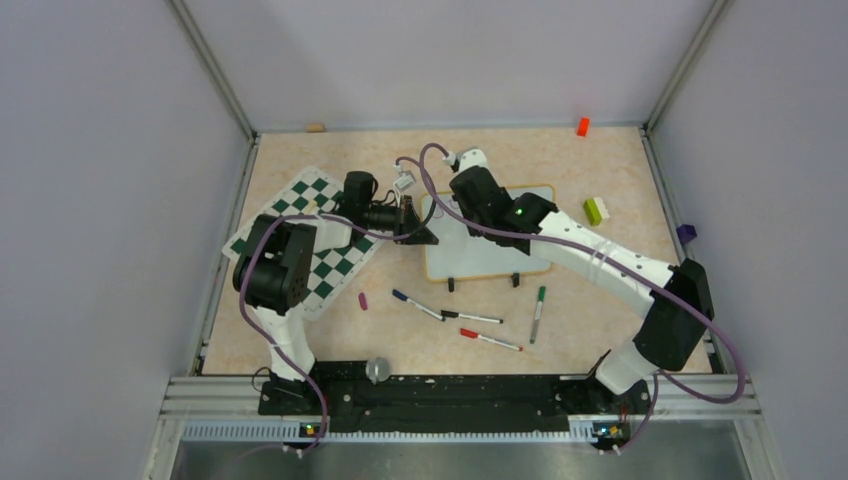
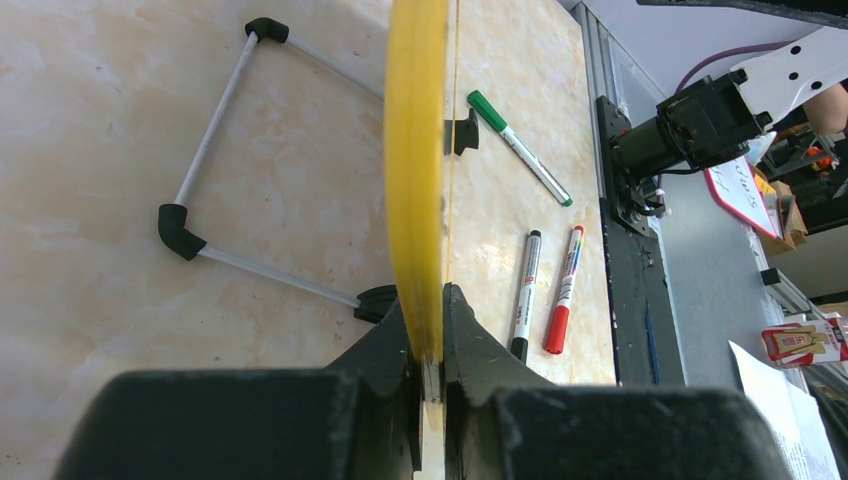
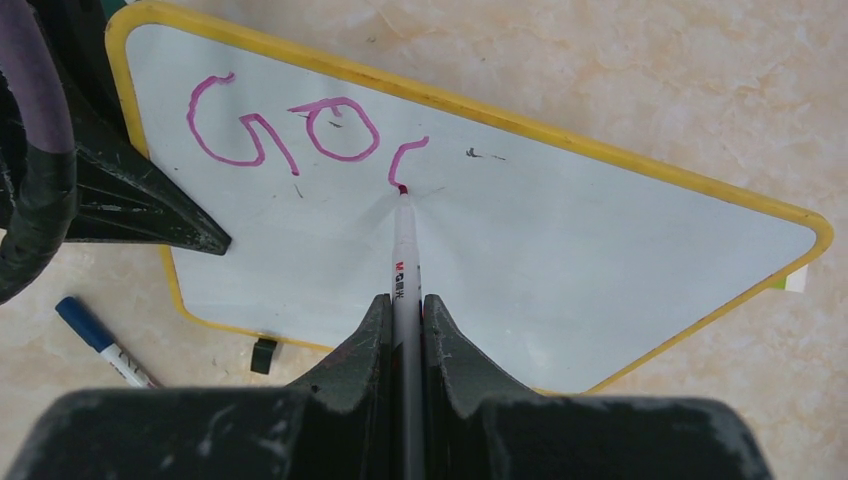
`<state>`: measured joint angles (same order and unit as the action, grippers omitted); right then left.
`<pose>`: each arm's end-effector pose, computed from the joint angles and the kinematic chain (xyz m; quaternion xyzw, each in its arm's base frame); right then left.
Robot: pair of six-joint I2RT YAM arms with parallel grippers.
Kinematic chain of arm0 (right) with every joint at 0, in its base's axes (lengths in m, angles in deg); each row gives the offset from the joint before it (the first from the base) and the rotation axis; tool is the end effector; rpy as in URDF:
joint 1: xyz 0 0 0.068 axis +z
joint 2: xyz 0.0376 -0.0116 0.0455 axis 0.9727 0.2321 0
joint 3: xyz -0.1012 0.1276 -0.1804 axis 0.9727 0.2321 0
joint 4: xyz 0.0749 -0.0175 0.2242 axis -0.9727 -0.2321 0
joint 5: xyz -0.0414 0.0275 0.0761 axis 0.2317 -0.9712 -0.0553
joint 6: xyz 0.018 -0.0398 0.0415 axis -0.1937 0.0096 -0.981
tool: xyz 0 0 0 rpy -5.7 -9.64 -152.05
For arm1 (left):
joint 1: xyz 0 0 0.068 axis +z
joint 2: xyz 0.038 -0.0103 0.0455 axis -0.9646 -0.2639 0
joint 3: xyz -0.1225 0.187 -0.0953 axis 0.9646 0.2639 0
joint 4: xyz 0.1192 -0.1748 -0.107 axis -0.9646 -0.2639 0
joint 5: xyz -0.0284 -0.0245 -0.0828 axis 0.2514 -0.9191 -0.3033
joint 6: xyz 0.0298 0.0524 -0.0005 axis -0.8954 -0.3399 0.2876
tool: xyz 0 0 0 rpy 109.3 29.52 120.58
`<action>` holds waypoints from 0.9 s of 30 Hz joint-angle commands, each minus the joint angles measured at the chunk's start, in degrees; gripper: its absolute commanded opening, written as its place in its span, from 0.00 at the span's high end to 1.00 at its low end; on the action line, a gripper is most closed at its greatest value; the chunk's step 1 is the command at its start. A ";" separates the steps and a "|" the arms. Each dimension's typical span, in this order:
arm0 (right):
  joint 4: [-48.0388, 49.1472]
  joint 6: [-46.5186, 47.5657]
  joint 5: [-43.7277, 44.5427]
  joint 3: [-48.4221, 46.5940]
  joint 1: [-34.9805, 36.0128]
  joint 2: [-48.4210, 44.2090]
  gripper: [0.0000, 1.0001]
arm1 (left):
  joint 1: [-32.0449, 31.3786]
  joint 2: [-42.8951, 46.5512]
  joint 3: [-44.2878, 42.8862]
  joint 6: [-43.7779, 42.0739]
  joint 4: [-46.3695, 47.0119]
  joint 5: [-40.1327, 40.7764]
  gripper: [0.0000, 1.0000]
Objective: Write a sentence on the whiteboard
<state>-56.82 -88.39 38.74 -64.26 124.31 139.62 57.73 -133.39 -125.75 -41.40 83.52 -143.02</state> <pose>0.2313 0.2233 0.2893 -0.1868 0.8827 -0.0100 0.4311 0.3287 -0.1442 0.1541 0.3359 0.6890 -0.5787 0.2784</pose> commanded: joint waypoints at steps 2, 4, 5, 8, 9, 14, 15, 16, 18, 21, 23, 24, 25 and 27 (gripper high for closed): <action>-0.29 -0.50 4.61 0.25 -1.75 -1.36 1.00 | -1.17 0.20 0.23 -4.30 -2.46 1.04 1.00; -0.29 -0.47 4.73 -0.05 -1.86 -1.36 1.00 | -1.25 0.23 0.23 -4.28 -2.44 0.98 1.00; -0.29 -0.56 4.78 -0.24 -1.97 -1.24 1.00 | -1.31 0.20 0.23 -4.30 -2.40 1.04 1.00; -0.22 -0.64 4.91 -1.05 -2.16 -1.07 1.00 | -1.31 0.23 0.23 -4.36 -2.53 1.03 1.00; -0.28 -0.62 5.08 -1.31 -2.19 -0.94 1.00 | -1.31 0.20 0.23 -4.41 -2.51 0.98 1.00; -0.27 -0.56 5.76 -2.60 -2.34 -0.36 1.00 | -1.31 0.18 0.18 -4.34 -2.58 0.98 1.00; -0.29 -0.58 5.94 -2.75 -2.36 -0.33 1.00 | -1.31 0.18 0.20 -4.34 -2.63 1.00 1.00; -0.24 -0.52 6.04 -2.89 -2.35 -0.29 1.00 | -1.30 0.22 0.23 -4.35 -2.63 0.98 1.00; -0.29 -0.68 6.04 -3.16 -2.41 -0.16 1.00 | -1.31 0.22 0.16 -4.34 -2.61 0.98 1.00; -0.29 -0.61 6.24 -3.84 -2.43 0.29 1.00 | -1.31 0.14 0.14 -4.43 -2.71 0.99 1.00; -0.29 -0.55 6.22 -4.30 -2.45 0.51 1.00 | -1.31 0.18 0.14 -4.47 -2.67 0.98 1.00; -0.29 -0.60 6.16 -4.61 -2.54 0.68 1.00 | -1.31 0.17 0.16 -4.49 -2.67 1.03 1.00; -0.28 -0.46 5.85 -4.90 -2.48 0.84 1.00 | -1.31 0.17 0.15 -4.45 -2.69 1.00 1.00; -0.29 -0.49 5.59 -5.56 -2.52 1.21 1.00 | -1.31 0.11 0.06 -4.46 -2.71 0.98 1.00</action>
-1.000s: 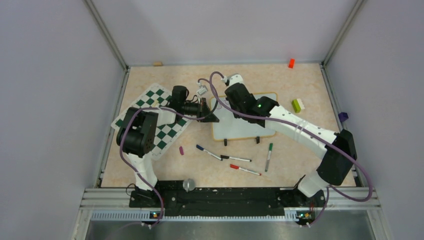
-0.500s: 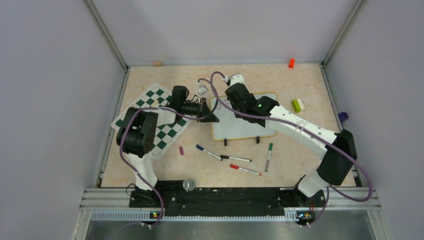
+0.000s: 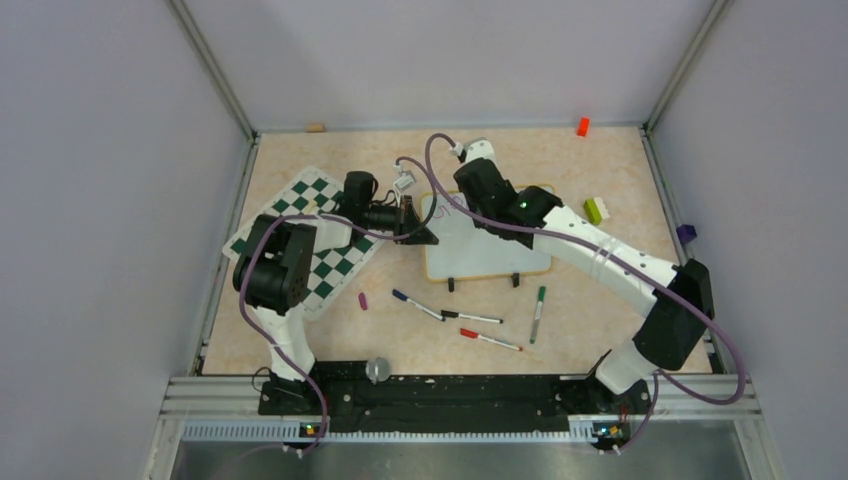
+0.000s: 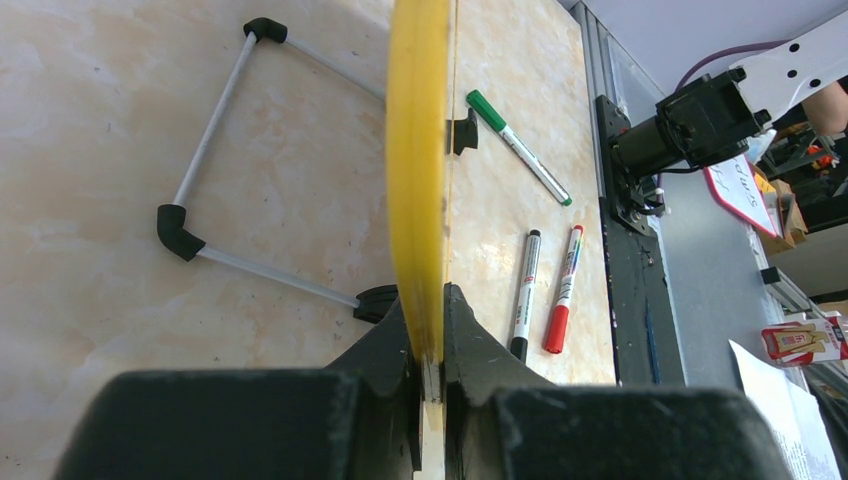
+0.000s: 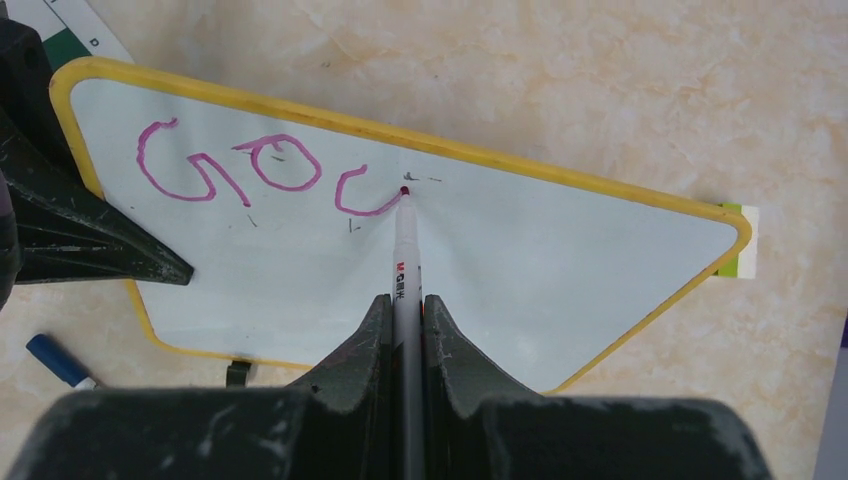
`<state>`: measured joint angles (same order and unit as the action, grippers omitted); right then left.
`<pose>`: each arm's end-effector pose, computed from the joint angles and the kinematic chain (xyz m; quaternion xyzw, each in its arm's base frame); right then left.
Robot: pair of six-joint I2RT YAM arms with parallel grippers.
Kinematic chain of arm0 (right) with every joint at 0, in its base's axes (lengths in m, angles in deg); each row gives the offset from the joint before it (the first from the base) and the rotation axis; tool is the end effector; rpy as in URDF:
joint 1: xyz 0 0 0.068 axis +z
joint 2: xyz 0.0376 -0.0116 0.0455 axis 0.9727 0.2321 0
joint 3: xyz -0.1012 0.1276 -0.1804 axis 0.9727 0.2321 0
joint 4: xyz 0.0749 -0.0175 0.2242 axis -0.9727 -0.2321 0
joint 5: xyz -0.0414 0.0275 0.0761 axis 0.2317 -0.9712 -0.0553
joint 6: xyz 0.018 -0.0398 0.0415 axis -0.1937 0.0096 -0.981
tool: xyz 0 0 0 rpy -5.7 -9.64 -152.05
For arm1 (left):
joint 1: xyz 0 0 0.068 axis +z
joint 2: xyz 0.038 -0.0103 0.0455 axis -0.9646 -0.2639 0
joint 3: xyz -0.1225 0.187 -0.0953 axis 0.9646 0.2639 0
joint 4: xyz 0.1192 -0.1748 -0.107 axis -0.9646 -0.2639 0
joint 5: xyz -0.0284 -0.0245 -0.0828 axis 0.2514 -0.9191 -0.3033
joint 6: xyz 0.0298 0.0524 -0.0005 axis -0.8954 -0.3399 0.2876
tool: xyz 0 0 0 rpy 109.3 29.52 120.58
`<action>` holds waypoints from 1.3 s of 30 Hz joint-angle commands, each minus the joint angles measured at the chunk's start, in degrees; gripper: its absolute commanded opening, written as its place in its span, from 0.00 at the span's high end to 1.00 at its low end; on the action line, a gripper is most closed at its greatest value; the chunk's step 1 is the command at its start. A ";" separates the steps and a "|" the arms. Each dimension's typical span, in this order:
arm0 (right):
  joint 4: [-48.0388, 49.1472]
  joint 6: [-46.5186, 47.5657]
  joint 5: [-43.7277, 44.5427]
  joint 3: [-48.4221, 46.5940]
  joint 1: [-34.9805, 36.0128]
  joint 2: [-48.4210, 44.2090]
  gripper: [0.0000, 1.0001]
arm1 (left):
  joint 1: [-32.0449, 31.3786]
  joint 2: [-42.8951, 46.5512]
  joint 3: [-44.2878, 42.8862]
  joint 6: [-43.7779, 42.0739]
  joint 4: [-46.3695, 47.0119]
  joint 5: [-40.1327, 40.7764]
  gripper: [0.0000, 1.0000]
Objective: Write a sentence on the whiteboard
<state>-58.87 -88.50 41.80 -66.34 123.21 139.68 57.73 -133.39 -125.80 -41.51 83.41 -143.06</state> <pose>0.2360 0.2162 0.2980 -0.1663 0.8816 -0.0360 0.4403 0.3287 -0.1442 0.1541 0.3364 0.6888 -0.5787 0.2784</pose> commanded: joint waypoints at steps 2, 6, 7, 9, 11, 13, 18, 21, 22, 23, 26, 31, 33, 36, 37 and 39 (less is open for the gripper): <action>1.77 -0.29 2.23 -3.98 -1.38 1.50 1.00 | -1.31 0.11 0.10 -4.32 -2.65 1.09 1.00; 1.78 -0.12 0.63 -4.79 -1.45 2.24 1.00 | -1.31 0.17 0.10 -4.41 -2.70 1.02 1.00; 1.83 -0.02 0.16 -4.97 -1.40 2.41 1.00 | -1.31 0.11 0.10 -4.41 -2.68 1.07 1.00; 2.19 0.21 -0.97 -5.02 -1.38 2.59 1.00 | -1.29 0.08 0.10 -4.42 -2.70 1.05 1.00; 2.57 0.32 -1.93 -5.02 -1.37 2.73 1.00 | -1.31 0.15 0.10 -4.41 -2.74 1.03 1.00; 3.00 0.37 -2.51 -5.01 -1.38 2.72 1.00 | -1.31 0.14 0.10 -4.54 -2.78 1.02 1.00; 3.47 0.62 -3.87 -5.19 -1.42 2.87 1.00 | -1.32 0.10 0.05 -4.54 -2.86 1.02 1.00; 3.84 0.49 -5.16 -5.28 -1.40 2.96 1.00 | -1.30 0.11 0.02 -4.55 -2.86 1.04 1.00; 3.93 0.48 -5.45 -5.32 -1.40 3.05 1.00 | -1.38 0.11 0.01 -4.55 -2.87 1.02 1.00; 3.96 0.47 -5.72 -5.37 -1.37 3.05 1.00 | -1.33 0.13 0.03 -4.50 -2.88 1.02 1.00; 3.93 0.47 -5.93 -5.16 -1.37 2.97 1.00 | -1.37 0.13 0.01 -4.50 -2.88 1.07 1.00; 3.88 0.47 -6.70 -4.45 -1.37 1.53 1.00 | -1.27 0.10 0.01 -4.54 -2.90 1.04 1.00; 3.98 0.31 -7.10 -3.87 -1.39 0.17 1.00 | -1.33 0.13 0.01 -4.56 -2.94 1.02 1.00; 4.09 -0.21 -7.88 -2.73 -1.38 -2.77 1.00 | -1.39 0.09 0.01 -4.61 -2.96 1.08 1.00; 4.24 -0.19 -8.18 -2.12 -1.40 -3.82 1.00 | -1.33 0.11 0.02 -4.62 -2.92 1.07 1.00; 4.88 -0.27 -8.71 -0.85 -1.44 -5.77 1.00 | -1.33 0.11 0.01 -4.59 -2.95 1.07 1.00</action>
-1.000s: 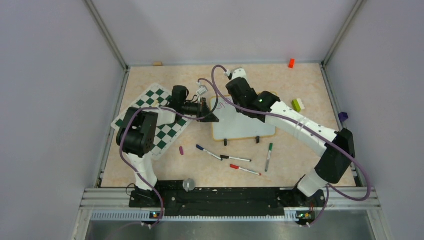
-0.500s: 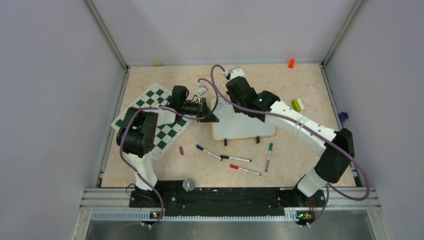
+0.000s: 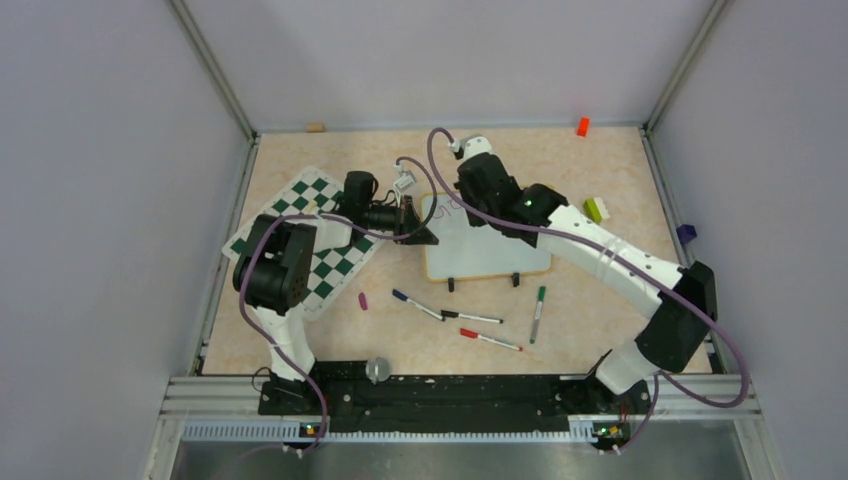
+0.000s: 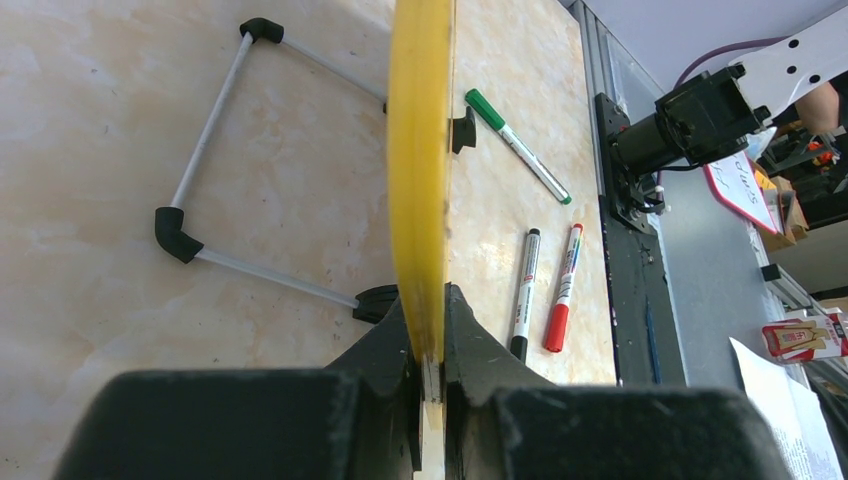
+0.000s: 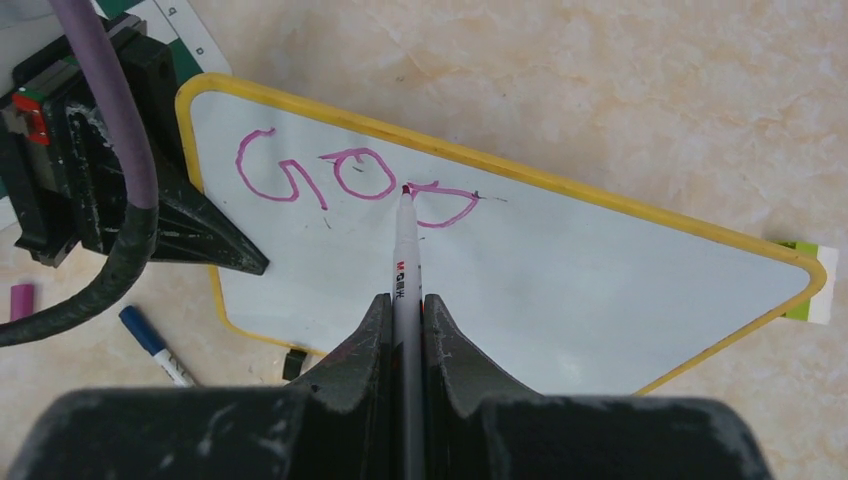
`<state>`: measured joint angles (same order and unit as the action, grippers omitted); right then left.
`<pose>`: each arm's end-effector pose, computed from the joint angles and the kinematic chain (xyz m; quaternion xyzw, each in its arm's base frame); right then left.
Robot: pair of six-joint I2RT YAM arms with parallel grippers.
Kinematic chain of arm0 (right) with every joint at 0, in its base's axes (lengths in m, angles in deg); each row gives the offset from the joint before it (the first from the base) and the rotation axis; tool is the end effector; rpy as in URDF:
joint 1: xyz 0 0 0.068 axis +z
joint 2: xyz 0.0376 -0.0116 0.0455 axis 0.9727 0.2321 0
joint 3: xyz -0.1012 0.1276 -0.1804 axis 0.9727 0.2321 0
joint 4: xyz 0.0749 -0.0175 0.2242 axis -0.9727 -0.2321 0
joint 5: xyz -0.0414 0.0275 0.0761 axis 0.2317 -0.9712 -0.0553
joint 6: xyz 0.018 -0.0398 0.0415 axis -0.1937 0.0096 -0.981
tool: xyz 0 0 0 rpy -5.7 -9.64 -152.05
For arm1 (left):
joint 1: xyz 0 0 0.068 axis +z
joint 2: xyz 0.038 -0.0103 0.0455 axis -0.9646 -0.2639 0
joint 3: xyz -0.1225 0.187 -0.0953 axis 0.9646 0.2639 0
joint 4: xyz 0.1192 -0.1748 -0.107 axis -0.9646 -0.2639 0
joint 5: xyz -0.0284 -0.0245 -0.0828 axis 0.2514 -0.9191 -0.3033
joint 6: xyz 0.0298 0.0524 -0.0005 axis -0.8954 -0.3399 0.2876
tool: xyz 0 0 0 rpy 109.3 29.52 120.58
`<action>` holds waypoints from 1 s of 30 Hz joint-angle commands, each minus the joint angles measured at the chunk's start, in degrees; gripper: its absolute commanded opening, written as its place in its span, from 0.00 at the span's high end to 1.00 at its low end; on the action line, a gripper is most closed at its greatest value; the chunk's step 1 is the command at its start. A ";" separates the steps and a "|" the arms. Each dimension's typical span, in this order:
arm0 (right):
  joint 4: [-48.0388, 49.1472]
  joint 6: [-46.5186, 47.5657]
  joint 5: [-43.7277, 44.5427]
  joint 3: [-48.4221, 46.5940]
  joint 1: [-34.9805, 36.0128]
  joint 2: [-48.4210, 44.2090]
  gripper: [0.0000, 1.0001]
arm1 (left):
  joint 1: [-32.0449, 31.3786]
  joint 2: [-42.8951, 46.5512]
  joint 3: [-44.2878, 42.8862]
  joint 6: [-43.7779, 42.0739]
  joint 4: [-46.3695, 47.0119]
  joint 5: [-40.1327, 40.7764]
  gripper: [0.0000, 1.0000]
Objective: Write a sentence on the whiteboard
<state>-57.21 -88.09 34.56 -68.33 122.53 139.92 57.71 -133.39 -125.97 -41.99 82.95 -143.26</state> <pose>0.2394 0.2215 0.3080 -0.1818 0.8791 0.0273 0.4398 0.3287 -0.1444 0.1544 0.3388 0.6874 -0.5790 0.2781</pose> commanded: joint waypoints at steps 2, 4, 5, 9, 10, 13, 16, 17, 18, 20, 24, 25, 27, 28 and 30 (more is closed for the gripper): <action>3.97 -0.83 -1.81 2.78 -0.81 -7.63 1.00 | -1.36 0.09 0.19 -4.10 -2.50 1.26 1.00; 4.07 -0.99 -1.53 3.89 -1.23 -8.64 1.00 | -1.34 0.14 0.19 -4.04 -2.58 1.23 1.00; 3.95 -1.11 -0.95 4.32 -1.44 -8.94 1.00 | -1.28 0.11 0.19 -4.06 -2.58 1.24 1.00; 2.75 -1.84 0.96 5.41 -2.20 -9.11 1.00 | -1.29 0.12 0.17 -4.02 -2.59 1.22 1.00; 2.52 -2.07 1.23 5.72 -2.41 -9.18 1.00 | -1.29 0.12 0.18 -4.03 -2.55 1.22 1.00; 2.41 -2.61 1.72 6.76 -2.75 -9.47 1.00 | -1.34 0.13 0.19 -4.04 -2.59 1.22 1.00; 2.43 -2.91 2.11 7.54 -3.14 -9.36 1.00 | -1.29 0.18 0.19 -4.05 -2.54 1.18 1.00; 2.40 -2.99 2.19 7.70 -3.27 -9.25 1.00 | -1.29 0.14 0.15 -4.07 -2.56 1.29 1.00; 2.39 -3.08 2.35 7.84 -3.33 -9.23 1.00 | -1.32 0.11 0.10 -4.10 -2.59 1.23 1.00; 2.40 -3.21 2.71 7.98 -3.57 -9.19 1.00 | -1.31 0.16 0.12 -4.05 -2.59 1.29 1.00; 2.39 -3.31 3.64 8.05 -4.00 -8.97 1.00 | -1.35 0.08 0.17 -4.02 -2.59 1.22 1.00; 2.39 -3.34 3.87 8.03 -4.17 -8.93 1.00 | -1.33 0.11 0.18 -4.02 -2.63 1.24 1.00; 2.42 -3.53 4.09 8.06 -4.48 -8.75 1.00 | -1.27 0.14 0.11 -4.10 -2.59 1.28 1.00; 2.39 -3.62 4.11 8.12 -4.63 -8.71 1.00 | -1.31 0.11 0.15 -4.07 -2.57 1.23 1.00; 2.50 -3.96 4.04 7.95 -4.85 -8.42 1.00 | -1.36 0.14 0.11 -4.02 -2.59 1.24 1.00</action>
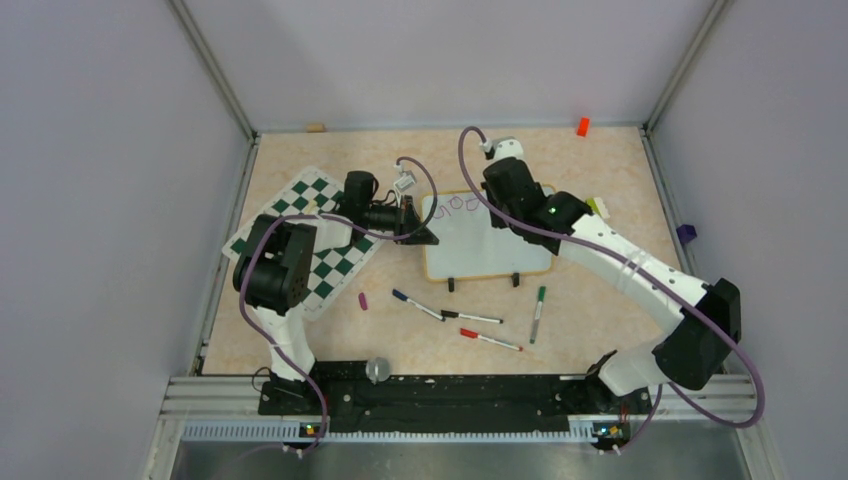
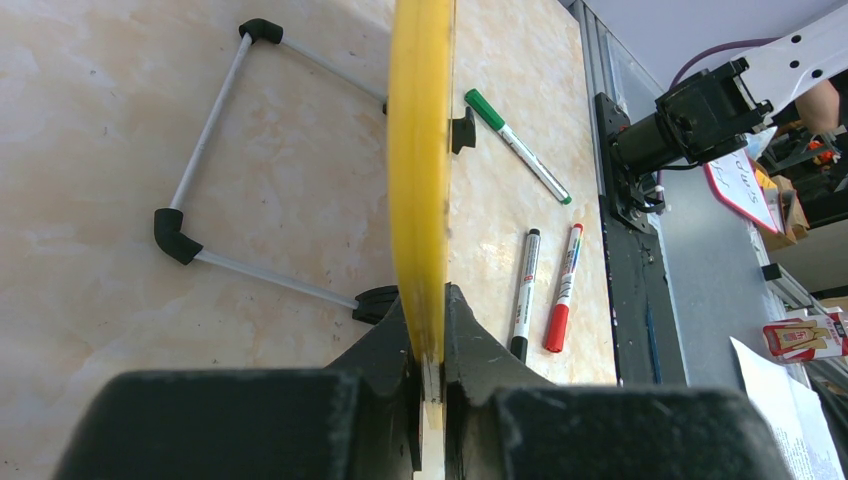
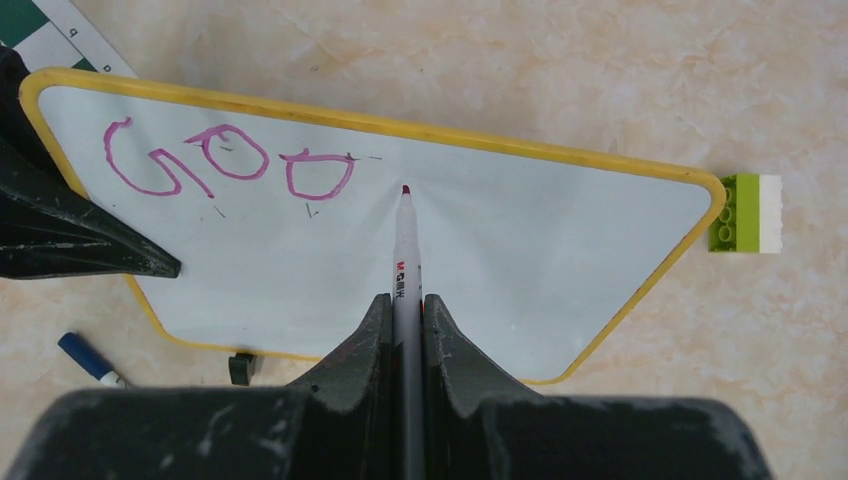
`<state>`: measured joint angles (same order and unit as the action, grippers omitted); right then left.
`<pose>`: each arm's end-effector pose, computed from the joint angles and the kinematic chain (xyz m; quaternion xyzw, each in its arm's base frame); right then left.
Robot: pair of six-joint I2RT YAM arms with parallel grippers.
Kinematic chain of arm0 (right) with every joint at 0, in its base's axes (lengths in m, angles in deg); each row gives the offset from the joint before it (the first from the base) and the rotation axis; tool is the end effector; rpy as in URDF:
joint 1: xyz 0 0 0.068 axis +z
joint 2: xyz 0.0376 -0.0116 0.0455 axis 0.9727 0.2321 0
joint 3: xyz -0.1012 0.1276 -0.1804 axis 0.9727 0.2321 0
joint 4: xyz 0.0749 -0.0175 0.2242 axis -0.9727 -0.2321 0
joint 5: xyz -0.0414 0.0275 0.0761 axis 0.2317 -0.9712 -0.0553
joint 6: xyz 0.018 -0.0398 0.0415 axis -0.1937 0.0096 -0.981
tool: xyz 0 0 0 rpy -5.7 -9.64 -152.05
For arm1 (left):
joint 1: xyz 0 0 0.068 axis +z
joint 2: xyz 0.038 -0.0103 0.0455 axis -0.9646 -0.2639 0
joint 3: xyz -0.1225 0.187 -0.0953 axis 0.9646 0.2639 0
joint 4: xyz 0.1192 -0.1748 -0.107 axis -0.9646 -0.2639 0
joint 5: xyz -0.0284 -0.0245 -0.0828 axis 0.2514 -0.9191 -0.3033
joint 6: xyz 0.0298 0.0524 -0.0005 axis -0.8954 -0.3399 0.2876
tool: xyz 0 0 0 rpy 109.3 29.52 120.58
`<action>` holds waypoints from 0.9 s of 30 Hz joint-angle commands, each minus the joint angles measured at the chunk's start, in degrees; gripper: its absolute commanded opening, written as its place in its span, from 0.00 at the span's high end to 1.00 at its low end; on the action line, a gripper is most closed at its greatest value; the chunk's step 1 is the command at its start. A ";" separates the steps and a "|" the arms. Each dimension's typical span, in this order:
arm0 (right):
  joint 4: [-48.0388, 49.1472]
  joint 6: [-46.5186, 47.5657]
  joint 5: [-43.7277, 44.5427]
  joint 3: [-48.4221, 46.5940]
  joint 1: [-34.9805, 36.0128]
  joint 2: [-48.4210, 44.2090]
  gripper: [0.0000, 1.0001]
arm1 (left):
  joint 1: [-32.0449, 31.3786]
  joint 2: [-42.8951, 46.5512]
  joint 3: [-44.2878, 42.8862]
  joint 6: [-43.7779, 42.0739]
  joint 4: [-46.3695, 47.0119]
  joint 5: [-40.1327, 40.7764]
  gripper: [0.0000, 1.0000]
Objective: Write a sentence on the whiteboard
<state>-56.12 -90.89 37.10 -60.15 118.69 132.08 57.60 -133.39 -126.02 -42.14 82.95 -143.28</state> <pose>0.2318 0.1828 0.3057 -0.1191 0.8837 0.0083 0.4525 0.3285 -0.1450 0.1546 0.3407 0.6864 -0.5790 0.2785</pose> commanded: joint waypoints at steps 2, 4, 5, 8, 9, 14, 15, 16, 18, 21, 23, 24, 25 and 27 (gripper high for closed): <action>1.63 -1.13 1.38 -0.46 -0.96 -0.27 1.00 | -1.22 0.14 0.19 -3.96 -2.66 1.25 1.00; 1.78 -1.18 1.22 -0.85 -1.03 0.13 1.00 | -1.23 0.11 0.19 -3.95 -2.59 1.25 1.00; 1.82 -1.16 1.09 -1.06 -1.01 0.44 1.00 | -1.21 0.15 0.22 -3.95 -2.61 1.27 1.00; 1.81 -0.95 1.21 -1.69 -1.02 1.32 1.00 | -1.25 0.09 0.20 -3.88 -2.63 1.30 1.00; 1.80 -0.94 1.36 -1.89 -1.06 1.61 1.00 | -1.22 0.11 0.25 -3.86 -2.67 1.27 1.00; 1.74 -1.09 1.54 -2.61 -1.18 2.58 1.00 | -1.22 0.11 0.15 -3.97 -2.68 1.26 1.00; 1.81 -1.08 1.52 -2.83 -1.31 2.76 1.00 | -1.26 0.13 0.14 -3.95 -2.66 1.29 1.00; 1.83 -1.07 1.57 -3.04 -1.32 2.89 1.00 | -1.27 0.11 0.14 -3.99 -2.67 1.30 1.00; 1.95 -0.99 1.29 -3.35 -1.30 3.10 1.00 | -1.26 0.08 0.14 -3.96 -2.68 1.28 1.00; 2.18 -0.93 0.62 -3.73 -1.30 3.11 1.00 | -1.21 0.05 0.14 -3.95 -2.67 1.24 1.00; 2.36 -0.66 -0.41 -3.86 -1.32 3.10 1.00 | -1.20 0.09 0.16 -3.95 -2.62 1.24 1.00; 2.35 -0.62 -0.74 -3.82 -1.27 3.02 1.00 | -1.18 0.09 0.14 -4.00 -2.67 1.28 1.00; 2.44 -0.47 -1.12 -3.75 -1.30 2.97 1.00 | -1.24 0.03 0.14 -4.00 -2.67 1.27 1.00; 2.54 -0.28 -1.70 -3.60 -1.30 2.90 1.00 | -1.26 0.04 0.14 -3.95 -2.68 1.25 1.00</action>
<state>-56.20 -91.39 36.93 -61.03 118.12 134.46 57.62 -133.39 -126.02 -42.03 82.73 -143.08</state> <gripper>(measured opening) 0.091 0.088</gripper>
